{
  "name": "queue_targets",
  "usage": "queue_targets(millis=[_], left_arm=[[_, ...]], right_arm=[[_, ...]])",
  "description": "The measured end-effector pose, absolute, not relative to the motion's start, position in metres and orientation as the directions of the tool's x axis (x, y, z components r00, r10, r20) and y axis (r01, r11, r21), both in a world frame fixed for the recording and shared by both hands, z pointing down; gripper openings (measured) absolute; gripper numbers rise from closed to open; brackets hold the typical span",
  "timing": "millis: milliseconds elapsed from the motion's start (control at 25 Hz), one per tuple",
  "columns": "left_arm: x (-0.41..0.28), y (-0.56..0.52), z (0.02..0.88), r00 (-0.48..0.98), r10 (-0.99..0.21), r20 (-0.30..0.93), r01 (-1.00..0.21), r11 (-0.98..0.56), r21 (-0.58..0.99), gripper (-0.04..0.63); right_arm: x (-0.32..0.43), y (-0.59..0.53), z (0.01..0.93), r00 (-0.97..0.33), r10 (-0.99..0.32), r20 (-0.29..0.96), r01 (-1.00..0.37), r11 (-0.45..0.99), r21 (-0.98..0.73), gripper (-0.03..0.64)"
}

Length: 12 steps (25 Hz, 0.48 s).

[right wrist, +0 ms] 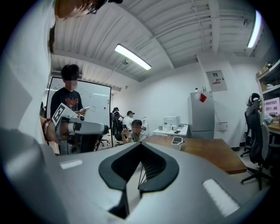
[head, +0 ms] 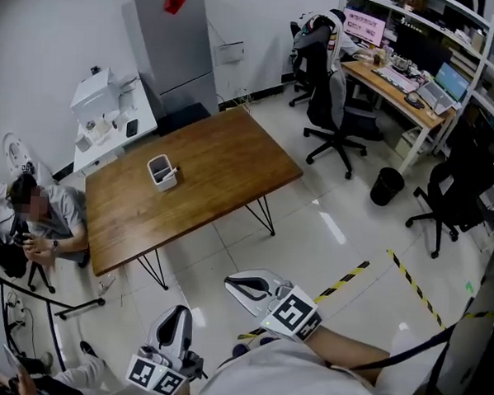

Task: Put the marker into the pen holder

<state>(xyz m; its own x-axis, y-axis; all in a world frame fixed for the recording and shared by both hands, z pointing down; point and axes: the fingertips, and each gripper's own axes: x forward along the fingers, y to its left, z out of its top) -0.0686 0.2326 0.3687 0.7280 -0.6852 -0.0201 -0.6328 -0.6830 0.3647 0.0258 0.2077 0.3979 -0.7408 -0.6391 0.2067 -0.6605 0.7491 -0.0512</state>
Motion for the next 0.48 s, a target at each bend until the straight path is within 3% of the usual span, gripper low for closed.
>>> queue_targets(millis=[480], left_arm=[[-0.064,0.234,0.368,0.748,-0.663,-0.028,-0.613,-0.707,0.352,0.003]], right_arm=[[0.050,0.206,0.403,-0.686,-0.692,0.224,-0.717,0.695,-0.051,-0.008]])
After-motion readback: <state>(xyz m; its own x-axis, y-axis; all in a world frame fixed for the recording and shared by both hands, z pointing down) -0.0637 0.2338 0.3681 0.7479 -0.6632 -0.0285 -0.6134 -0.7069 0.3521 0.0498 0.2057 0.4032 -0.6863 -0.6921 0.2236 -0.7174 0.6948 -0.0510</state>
